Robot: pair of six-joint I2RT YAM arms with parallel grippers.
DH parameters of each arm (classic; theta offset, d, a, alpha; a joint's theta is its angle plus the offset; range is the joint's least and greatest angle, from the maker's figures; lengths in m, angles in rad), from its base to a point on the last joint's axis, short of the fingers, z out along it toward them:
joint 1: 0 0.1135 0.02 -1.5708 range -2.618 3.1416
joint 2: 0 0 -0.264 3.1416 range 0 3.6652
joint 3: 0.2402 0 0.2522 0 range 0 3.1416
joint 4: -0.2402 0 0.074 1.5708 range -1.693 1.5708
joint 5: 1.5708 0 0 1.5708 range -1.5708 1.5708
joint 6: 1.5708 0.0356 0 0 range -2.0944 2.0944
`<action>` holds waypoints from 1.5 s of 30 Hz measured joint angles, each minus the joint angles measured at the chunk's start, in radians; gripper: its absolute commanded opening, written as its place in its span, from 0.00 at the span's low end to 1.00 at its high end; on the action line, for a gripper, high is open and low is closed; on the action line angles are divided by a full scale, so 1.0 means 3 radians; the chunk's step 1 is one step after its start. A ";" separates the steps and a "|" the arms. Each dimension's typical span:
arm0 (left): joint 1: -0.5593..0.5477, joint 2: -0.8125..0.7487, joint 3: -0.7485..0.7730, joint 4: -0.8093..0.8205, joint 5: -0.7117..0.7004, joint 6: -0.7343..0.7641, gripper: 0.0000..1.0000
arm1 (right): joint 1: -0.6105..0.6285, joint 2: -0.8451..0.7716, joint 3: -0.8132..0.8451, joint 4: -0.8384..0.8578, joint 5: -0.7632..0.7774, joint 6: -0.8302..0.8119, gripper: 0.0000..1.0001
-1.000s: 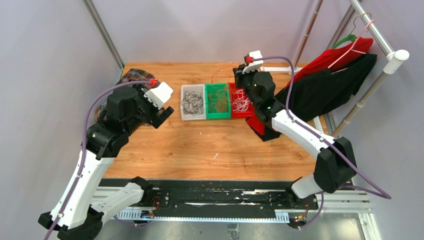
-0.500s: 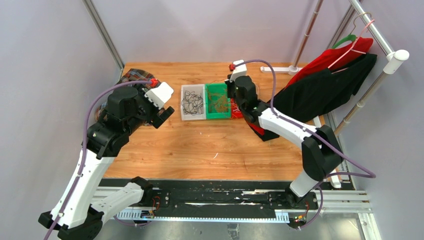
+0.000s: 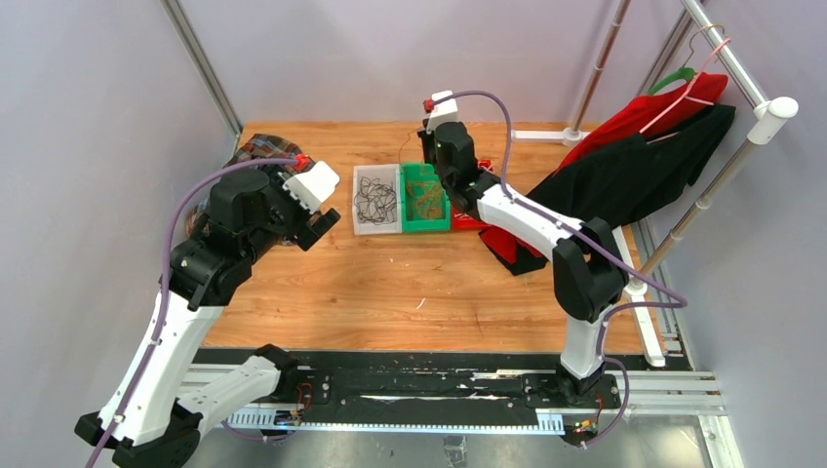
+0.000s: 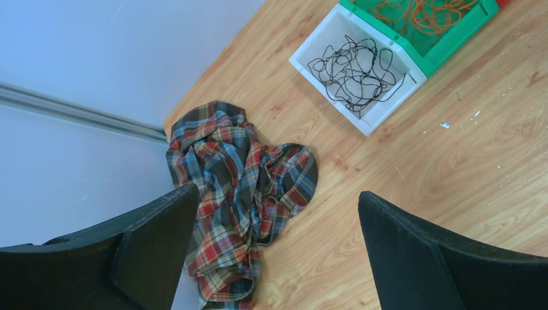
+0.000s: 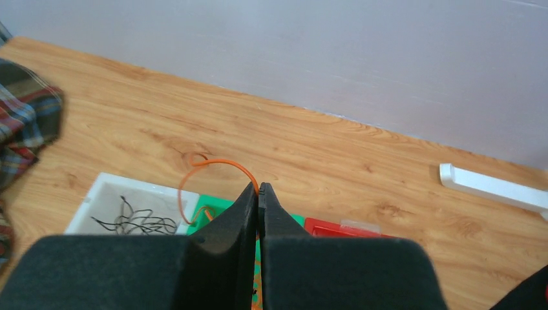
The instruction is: Untangle the cables
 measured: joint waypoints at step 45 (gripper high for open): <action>0.0435 0.0422 -0.0188 0.0214 0.0070 -0.0469 0.98 | -0.0003 -0.0468 -0.0694 -0.0402 -0.0248 -0.0128 0.68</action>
